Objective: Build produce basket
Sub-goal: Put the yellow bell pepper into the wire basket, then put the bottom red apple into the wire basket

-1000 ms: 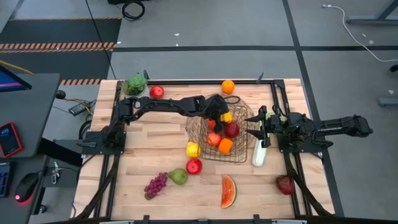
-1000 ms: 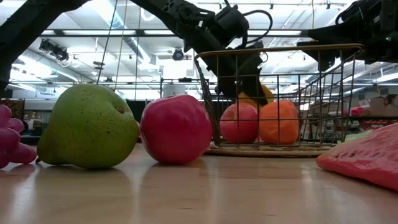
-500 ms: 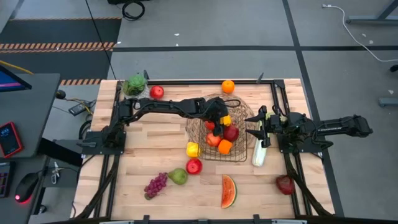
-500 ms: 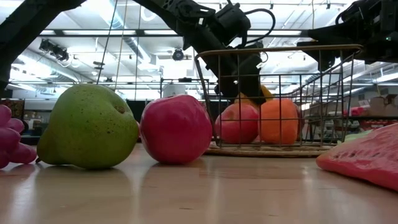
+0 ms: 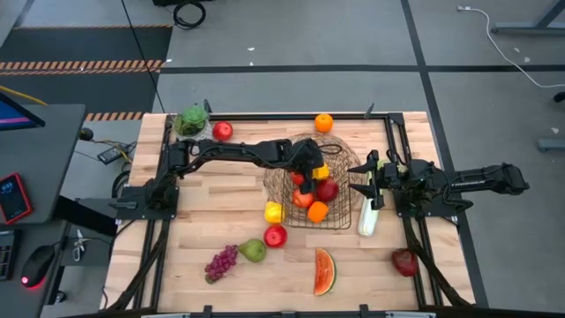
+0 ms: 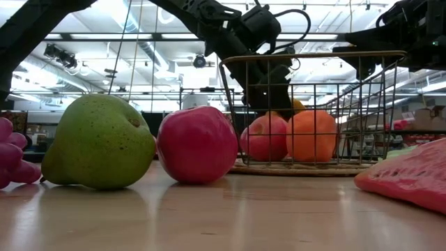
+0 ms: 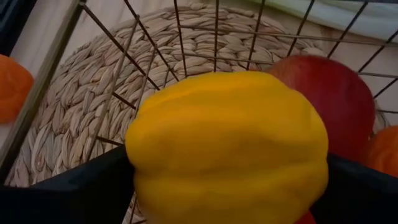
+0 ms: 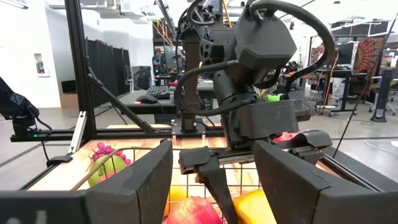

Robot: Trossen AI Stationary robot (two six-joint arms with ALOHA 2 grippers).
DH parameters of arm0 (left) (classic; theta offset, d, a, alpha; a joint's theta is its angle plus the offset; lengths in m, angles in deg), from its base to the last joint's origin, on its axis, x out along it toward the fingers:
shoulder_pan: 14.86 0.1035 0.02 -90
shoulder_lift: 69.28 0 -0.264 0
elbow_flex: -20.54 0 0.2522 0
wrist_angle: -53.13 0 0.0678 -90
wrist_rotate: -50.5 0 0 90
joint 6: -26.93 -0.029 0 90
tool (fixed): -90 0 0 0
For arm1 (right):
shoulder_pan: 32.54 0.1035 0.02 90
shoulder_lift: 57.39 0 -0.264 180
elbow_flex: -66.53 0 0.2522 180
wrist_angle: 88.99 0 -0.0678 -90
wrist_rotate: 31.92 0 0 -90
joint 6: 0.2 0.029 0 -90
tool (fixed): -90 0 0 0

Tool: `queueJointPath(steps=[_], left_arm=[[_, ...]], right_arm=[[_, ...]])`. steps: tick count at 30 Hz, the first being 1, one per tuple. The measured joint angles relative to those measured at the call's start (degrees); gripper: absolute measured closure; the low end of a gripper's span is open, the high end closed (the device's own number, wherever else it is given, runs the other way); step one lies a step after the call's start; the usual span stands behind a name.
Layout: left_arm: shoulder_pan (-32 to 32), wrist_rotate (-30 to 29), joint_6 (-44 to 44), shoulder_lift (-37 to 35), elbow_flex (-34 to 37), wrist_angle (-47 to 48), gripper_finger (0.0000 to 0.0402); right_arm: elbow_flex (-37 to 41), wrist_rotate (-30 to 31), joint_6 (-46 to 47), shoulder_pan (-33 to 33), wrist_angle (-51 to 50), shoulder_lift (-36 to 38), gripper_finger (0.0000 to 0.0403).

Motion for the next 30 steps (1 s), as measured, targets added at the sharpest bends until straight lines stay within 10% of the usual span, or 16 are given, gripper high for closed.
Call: queueJointPath(steps=[30], left_arm=[[-0.3, -0.4, -6.9, -5.9, -13.9, 13.4, 0.0005]], right_arm=[[0.0, 0.0, 0.0, 0.0, 0.1, 0.0, 0.0172]])
